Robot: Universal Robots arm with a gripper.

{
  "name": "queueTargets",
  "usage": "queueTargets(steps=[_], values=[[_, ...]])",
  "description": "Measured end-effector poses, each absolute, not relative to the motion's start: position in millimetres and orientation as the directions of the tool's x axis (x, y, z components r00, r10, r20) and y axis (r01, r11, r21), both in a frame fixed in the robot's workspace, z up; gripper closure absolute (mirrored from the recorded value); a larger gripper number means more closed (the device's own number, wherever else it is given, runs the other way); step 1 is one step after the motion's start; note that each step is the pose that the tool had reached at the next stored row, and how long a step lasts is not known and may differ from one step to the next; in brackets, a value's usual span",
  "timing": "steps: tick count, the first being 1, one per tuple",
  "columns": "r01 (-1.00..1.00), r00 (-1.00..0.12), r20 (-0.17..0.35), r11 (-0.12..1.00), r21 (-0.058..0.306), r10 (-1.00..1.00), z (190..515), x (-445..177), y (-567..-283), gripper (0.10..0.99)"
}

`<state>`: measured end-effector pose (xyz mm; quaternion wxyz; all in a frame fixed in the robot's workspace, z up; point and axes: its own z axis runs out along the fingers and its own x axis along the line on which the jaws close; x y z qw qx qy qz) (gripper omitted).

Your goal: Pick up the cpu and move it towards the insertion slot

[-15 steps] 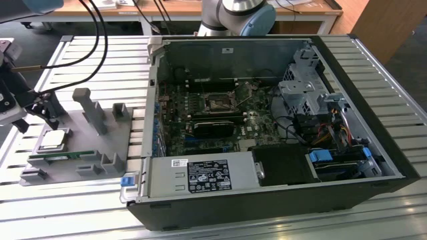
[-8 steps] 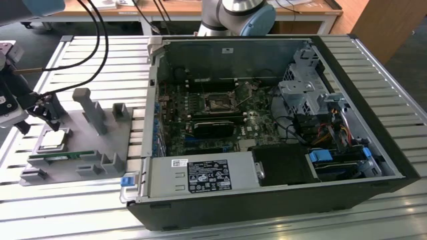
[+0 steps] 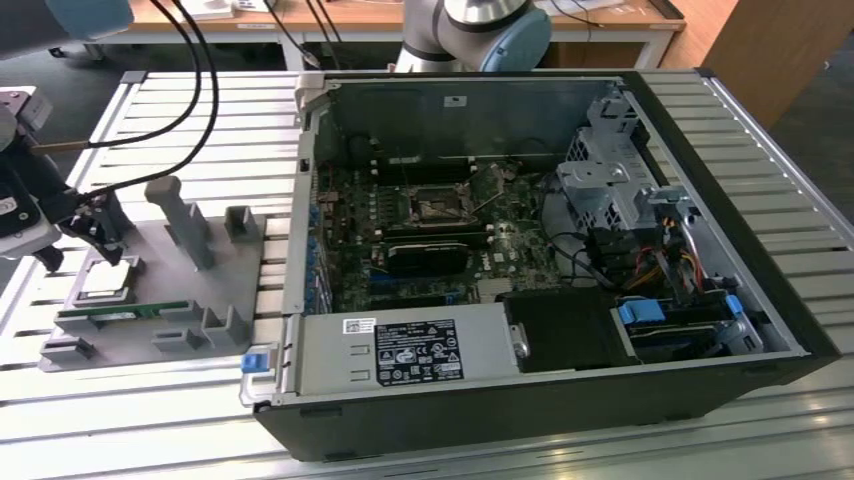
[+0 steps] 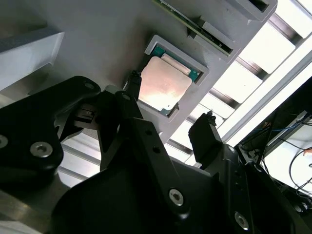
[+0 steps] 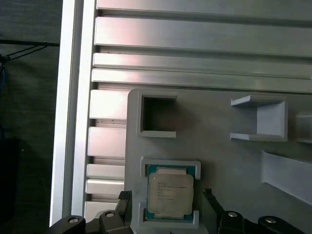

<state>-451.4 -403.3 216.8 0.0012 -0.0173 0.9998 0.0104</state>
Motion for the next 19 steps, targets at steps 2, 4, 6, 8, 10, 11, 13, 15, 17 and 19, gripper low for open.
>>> queueTargets(steps=[2, 4, 6, 8, 10, 11, 13, 15, 17, 19], values=[[-0.035, -0.999, -0.003, 0.999, 0.021, -0.035, 215, -451, -403, 0.416], [-0.035, -0.999, -0.003, 0.999, 0.021, -0.035, 214, -451, -403, 0.416], [-0.035, -0.999, -0.003, 0.999, 0.021, -0.035, 212, -451, -403, 0.416], [-0.035, -0.999, -0.003, 0.999, 0.021, -0.035, 211, -451, -403, 0.416], [-0.035, -0.999, -0.003, 0.999, 0.021, -0.035, 210, -451, -403, 0.416], [-0.035, -0.999, -0.003, 0.999, 0.021, -0.035, 209, -451, -403, 0.416], [-0.035, -0.999, -0.003, 0.999, 0.021, -0.035, 207, -451, -403, 0.416], [-0.035, -0.999, -0.003, 0.999, 0.021, -0.035, 204, -451, -403, 0.416], [-0.035, -0.999, -0.003, 0.999, 0.021, -0.035, 203, -451, -404, 0.416], [-0.035, -0.999, -0.003, 0.999, 0.021, -0.035, 202, -451, -404, 0.416]])
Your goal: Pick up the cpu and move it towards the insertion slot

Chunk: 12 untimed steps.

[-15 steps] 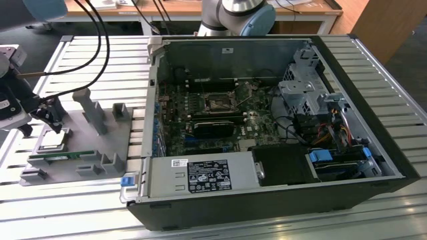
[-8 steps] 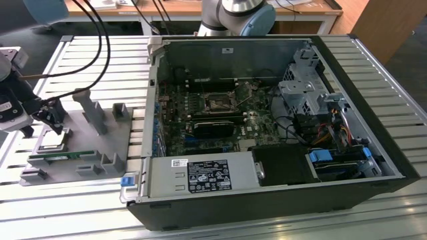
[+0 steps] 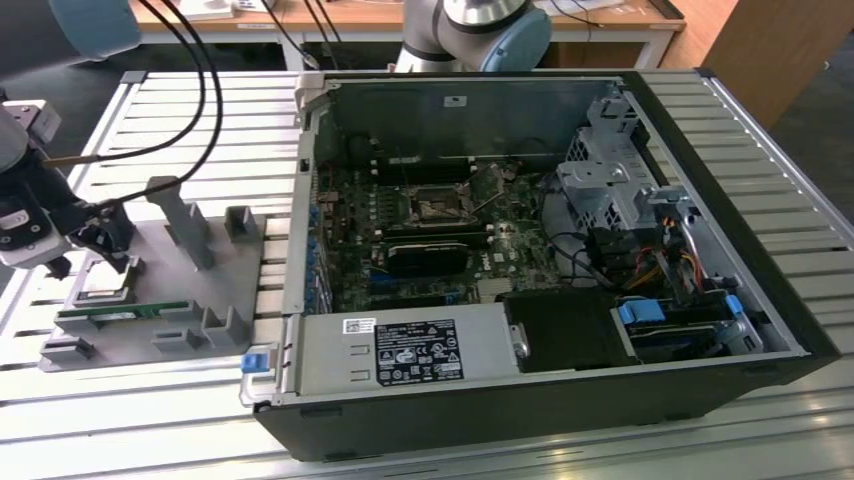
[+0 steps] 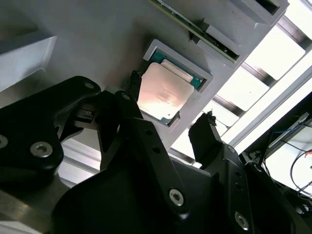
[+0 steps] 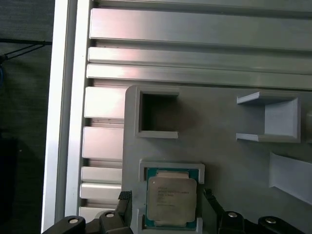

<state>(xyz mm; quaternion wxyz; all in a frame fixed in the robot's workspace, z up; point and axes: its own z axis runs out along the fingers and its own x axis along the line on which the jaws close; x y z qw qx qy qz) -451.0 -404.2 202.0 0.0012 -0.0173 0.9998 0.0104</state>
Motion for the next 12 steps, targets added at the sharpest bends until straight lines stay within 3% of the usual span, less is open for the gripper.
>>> queueTargets(steps=[12], values=[[-0.035, -0.999, -0.003, 0.999, 0.021, -0.035, 198.4, -448.5, -404.3, 0.416]])
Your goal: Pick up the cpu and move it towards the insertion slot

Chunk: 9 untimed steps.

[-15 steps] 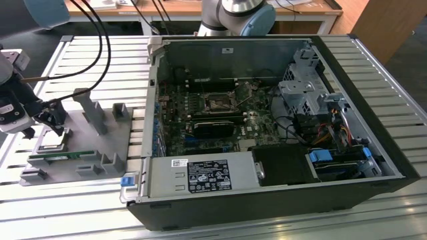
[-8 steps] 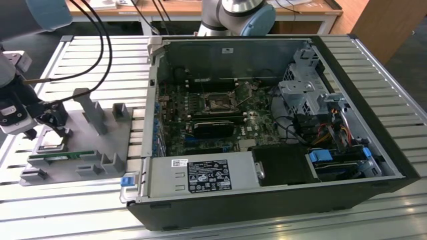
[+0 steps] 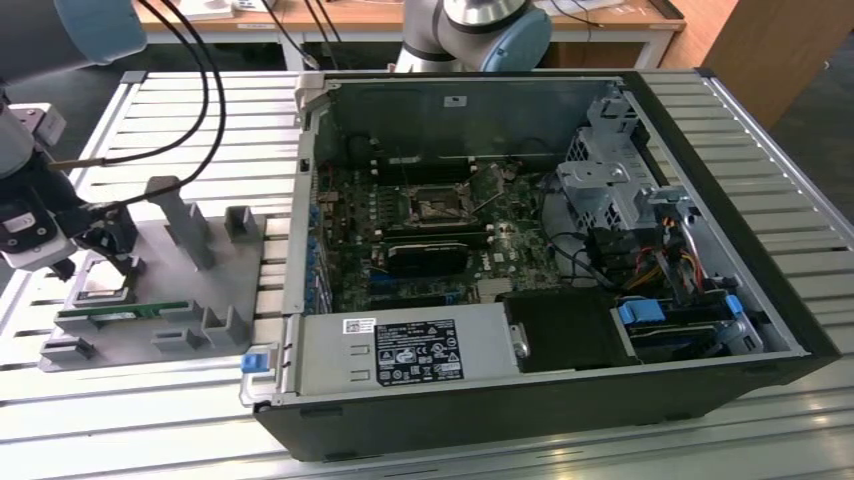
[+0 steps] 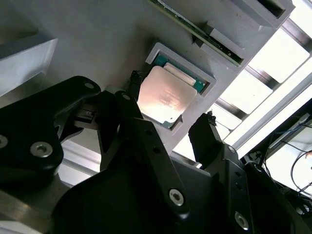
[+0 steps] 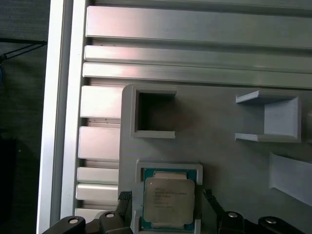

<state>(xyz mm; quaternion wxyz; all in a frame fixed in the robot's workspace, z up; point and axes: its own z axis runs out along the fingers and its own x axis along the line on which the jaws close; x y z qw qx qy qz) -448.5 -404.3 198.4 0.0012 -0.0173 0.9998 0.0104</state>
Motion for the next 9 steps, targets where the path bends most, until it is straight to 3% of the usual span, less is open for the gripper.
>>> queueTargets(steps=[9], values=[[-0.035, -0.999, -0.003, 0.999, 0.021, -0.035, 194.2, -448.2, -404.3, 0.416]])
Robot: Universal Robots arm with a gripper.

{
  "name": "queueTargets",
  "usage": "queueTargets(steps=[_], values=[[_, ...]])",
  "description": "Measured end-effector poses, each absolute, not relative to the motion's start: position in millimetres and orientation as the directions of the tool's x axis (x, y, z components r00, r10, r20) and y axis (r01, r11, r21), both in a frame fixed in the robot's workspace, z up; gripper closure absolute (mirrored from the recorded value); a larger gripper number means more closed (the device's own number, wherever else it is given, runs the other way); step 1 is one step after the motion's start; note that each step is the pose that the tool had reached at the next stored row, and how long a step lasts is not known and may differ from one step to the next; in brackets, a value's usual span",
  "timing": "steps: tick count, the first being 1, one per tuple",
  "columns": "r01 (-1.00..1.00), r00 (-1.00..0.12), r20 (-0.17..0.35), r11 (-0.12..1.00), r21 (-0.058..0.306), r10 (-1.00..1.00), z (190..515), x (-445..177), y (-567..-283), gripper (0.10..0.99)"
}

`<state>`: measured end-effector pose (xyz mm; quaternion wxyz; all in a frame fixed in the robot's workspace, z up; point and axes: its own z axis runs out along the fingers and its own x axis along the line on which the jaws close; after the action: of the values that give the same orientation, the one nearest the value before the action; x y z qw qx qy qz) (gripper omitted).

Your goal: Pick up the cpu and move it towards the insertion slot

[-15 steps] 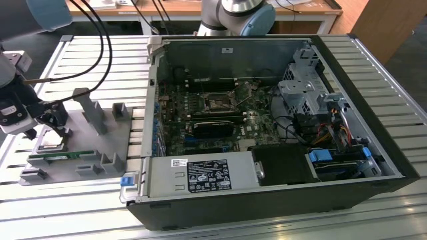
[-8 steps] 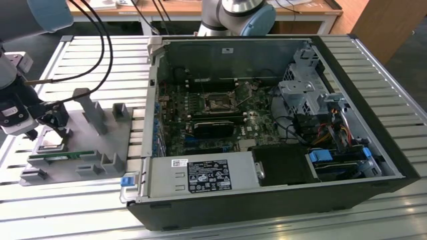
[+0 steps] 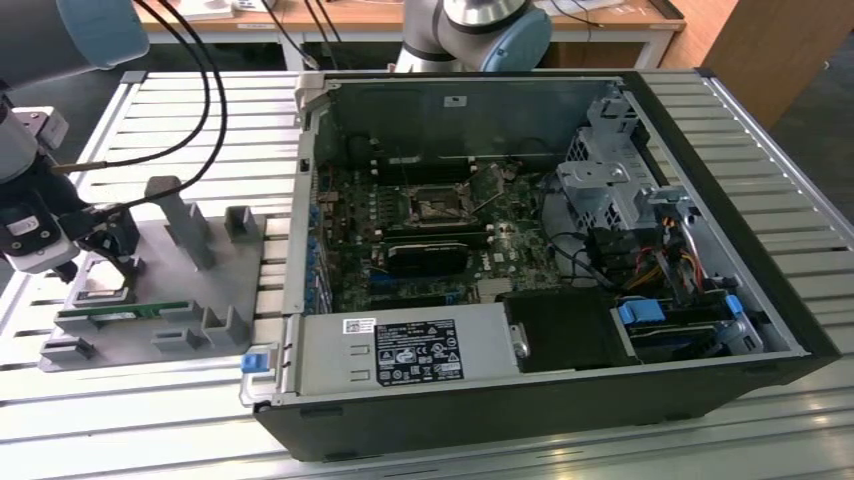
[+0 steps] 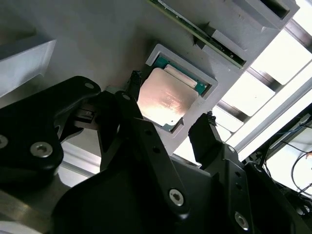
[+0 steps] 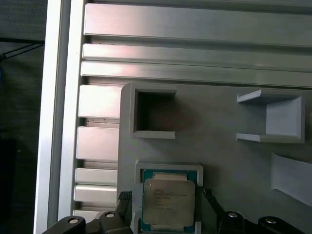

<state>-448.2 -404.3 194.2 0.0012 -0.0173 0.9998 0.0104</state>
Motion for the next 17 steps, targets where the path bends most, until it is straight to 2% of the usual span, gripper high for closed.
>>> queueTargets(steps=[17], values=[[-0.035, -0.999, -0.003, 0.999, 0.021, -0.034, 184.8, -446.4, -404.3, 0.416]])
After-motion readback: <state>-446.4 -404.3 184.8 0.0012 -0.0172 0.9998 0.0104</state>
